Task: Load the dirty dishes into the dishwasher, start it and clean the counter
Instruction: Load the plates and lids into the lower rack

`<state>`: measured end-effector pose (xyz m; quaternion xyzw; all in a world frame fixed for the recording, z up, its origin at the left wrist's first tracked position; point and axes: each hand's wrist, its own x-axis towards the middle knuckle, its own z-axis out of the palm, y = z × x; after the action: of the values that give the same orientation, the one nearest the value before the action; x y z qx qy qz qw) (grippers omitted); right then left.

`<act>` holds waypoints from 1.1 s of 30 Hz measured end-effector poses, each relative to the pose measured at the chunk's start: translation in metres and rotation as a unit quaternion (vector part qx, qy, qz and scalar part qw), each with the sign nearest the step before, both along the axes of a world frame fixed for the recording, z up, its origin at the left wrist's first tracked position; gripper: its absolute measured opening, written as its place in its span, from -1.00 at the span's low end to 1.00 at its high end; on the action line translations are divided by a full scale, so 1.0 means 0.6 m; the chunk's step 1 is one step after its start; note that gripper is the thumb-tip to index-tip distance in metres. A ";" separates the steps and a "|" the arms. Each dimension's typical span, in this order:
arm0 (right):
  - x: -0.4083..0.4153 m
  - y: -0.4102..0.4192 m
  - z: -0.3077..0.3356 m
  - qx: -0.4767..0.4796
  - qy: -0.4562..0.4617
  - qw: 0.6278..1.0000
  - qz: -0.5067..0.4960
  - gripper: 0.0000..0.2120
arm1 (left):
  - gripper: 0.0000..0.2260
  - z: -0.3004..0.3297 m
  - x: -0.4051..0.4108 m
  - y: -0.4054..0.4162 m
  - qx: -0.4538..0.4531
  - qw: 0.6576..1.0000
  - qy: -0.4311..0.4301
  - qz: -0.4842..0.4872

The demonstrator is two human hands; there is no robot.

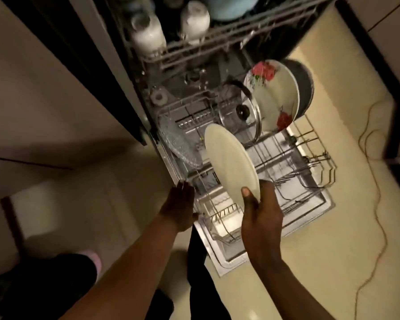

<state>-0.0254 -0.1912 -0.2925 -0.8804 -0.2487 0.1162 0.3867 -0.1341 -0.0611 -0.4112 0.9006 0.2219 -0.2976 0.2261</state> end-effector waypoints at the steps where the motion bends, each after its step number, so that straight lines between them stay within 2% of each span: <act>1: 0.011 0.001 -0.026 0.001 -0.004 1.000 0.000 -0.91 | -0.24 -0.024 0.008 0.000 0.010 1.000 0.008 -0.012; 3: 0.030 0.007 -0.072 0.005 -0.008 1.000 0.005 -0.89 | -0.26 -0.069 0.010 -0.005 0.017 0.999 0.024 -0.024; 8: 0.078 0.052 -0.142 0.038 -0.021 0.999 0.023 -0.86 | -0.37 -0.127 0.004 -0.026 0.059 0.998 -0.034 0.002; 11: 0.110 0.109 -0.180 0.059 -0.033 0.997 0.038 -0.85 | -0.43 -0.132 0.009 -0.023 0.081 0.996 0.002 -0.029; 16: 0.152 0.206 -0.256 0.021 -0.097 0.986 0.135 -0.93 | -0.30 -0.143 -0.004 -0.019 0.104 0.991 -0.087 -0.021; 19: 0.169 0.234 -0.295 -0.064 -0.042 0.981 0.177 -0.94 | -0.27 -0.151 -0.007 -0.014 0.101 0.987 -0.124 -0.013; 21: 0.174 0.244 -0.308 -0.076 -0.005 0.984 0.164 -0.96 | -0.30 -0.150 -0.003 -0.018 0.103 0.984 -0.143 -0.001; 24: 0.170 0.236 -0.314 -0.071 0.006 0.987 0.146 -0.96 | -0.28 -0.149 -0.002 -0.023 0.109 0.986 -0.127 0.012; 26: 0.165 0.219 -0.316 -0.070 -0.017 0.986 0.153 -0.84 | -0.27 -0.151 -0.004 -0.023 0.094 0.987 -0.133 0.013; 30: 0.148 0.171 -0.317 -0.122 -0.037 0.982 0.137 -0.42 | -0.27 -0.155 -0.009 -0.015 0.077 0.987 -0.141 0.023; 33: 0.117 0.118 -0.300 -0.158 -0.069 0.976 0.133 -0.33 | -0.26 -0.157 -0.018 -0.003 0.033 0.988 -0.147 0.031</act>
<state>0.0446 -0.1206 -0.4727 -0.8951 -0.3683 0.1437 0.2059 -0.1449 -0.0632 -0.5053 0.9342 0.2241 -0.1472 0.2353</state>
